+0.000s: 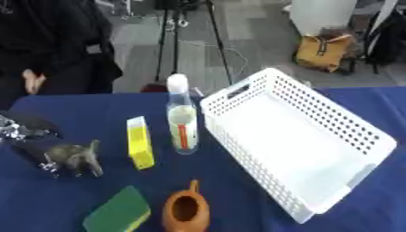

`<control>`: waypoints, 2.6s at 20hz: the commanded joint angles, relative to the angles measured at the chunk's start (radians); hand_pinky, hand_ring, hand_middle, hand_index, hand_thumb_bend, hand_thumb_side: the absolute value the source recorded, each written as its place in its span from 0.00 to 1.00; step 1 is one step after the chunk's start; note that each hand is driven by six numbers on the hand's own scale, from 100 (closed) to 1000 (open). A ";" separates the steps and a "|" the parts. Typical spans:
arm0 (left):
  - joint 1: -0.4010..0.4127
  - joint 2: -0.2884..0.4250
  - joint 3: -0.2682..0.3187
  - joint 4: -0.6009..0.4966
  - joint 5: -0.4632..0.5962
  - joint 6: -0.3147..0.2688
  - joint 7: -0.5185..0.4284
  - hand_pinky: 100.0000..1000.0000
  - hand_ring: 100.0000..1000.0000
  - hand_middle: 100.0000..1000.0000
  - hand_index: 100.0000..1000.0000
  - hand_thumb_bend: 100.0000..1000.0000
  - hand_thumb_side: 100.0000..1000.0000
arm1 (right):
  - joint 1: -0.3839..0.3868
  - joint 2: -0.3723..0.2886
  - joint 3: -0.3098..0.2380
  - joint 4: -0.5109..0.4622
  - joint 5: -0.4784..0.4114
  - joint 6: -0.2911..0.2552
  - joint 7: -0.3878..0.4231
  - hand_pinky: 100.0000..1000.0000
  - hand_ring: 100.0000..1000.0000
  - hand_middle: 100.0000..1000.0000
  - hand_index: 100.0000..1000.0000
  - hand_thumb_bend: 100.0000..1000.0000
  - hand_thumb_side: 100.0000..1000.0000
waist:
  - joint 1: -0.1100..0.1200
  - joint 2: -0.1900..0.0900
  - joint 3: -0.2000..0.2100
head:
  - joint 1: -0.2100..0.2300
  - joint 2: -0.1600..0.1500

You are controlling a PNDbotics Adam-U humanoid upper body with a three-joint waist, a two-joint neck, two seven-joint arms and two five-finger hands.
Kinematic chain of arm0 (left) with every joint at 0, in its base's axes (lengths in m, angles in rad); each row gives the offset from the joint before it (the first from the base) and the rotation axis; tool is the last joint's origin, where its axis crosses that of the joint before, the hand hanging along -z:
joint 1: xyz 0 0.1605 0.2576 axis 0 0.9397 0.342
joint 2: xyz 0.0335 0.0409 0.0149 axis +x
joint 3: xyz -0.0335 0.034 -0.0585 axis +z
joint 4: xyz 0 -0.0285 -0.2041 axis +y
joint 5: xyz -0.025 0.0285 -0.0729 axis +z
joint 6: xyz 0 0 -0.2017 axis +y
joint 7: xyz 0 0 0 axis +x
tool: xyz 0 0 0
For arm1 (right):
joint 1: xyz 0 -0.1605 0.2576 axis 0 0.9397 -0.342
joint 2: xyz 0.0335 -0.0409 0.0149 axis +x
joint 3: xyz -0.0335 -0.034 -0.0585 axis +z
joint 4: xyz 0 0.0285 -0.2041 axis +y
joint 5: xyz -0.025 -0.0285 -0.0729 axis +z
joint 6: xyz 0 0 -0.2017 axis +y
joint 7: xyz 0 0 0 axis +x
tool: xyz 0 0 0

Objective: Pick up objects on the table and place them in the box.

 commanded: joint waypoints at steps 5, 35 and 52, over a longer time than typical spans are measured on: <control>-0.027 0.011 0.016 0.030 -0.029 -0.014 0.011 1.00 1.00 1.00 1.00 0.61 0.71 | -0.014 -0.012 -0.005 -0.011 -0.010 -0.003 -0.006 0.60 0.62 0.53 0.54 0.00 0.54 | -0.001 -0.014 -0.005 | 0.005 -0.013; -0.050 -0.007 -0.012 0.031 -0.037 -0.065 0.063 1.00 0.89 0.74 0.86 0.40 0.68 | -0.010 -0.012 -0.006 -0.011 -0.026 0.019 -0.039 0.59 0.62 0.53 0.52 0.00 0.54 | 0.005 -0.019 -0.004 | 0.000 -0.009; -0.056 -0.018 -0.006 0.031 0.002 -0.033 0.075 0.92 0.76 0.55 0.66 0.16 0.69 | -0.006 -0.008 -0.010 -0.011 -0.028 0.026 -0.043 0.59 0.61 0.52 0.52 0.00 0.53 | 0.005 -0.020 -0.004 | -0.005 -0.011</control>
